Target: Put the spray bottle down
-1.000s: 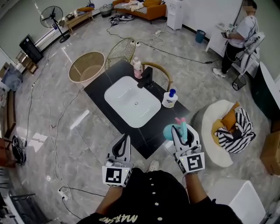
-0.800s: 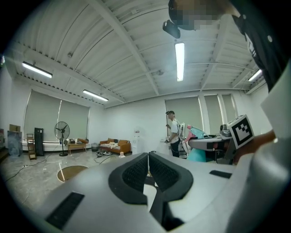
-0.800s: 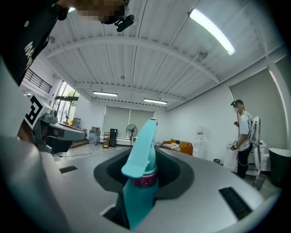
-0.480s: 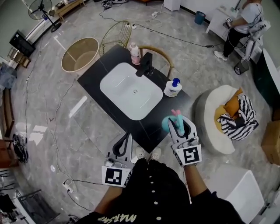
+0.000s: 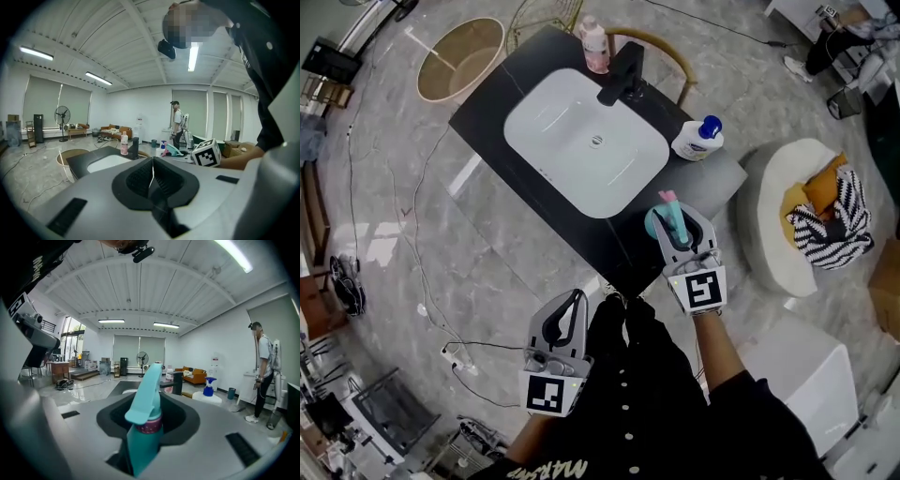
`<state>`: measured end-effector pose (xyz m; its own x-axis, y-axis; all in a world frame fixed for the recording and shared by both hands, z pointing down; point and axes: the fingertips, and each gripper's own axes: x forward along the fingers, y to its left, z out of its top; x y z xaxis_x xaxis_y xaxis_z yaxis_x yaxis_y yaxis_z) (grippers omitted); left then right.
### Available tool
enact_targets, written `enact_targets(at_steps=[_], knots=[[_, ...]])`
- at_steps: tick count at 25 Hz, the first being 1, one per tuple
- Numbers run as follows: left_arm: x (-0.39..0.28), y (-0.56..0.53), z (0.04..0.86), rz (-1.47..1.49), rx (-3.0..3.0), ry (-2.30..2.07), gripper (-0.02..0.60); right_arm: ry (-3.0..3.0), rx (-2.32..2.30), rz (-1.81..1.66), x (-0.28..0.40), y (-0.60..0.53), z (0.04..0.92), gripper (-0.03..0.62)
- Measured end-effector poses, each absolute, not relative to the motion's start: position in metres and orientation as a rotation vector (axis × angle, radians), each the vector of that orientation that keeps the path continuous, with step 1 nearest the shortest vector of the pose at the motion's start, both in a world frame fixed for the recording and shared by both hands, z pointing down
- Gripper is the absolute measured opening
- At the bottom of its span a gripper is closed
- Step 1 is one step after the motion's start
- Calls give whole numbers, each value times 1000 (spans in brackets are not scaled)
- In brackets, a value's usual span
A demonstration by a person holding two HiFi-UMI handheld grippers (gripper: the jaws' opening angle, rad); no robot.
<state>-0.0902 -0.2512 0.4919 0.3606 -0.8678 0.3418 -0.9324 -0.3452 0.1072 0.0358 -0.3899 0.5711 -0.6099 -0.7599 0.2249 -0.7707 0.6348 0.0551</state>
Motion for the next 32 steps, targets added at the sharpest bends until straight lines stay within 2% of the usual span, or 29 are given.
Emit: enact_targets(at_steps=[18,23,32], knots=[[-77,-227,545,409,2285,-1516,15,-2707,1240,12,23,-391,609,126],[-76,-227,542,410,2292,-1521,15,-2704,1201,41,21,-390,613,229],[-87,-244,501,340,2362,-1576,17,-2744,1263,58,35,-369,552,250]])
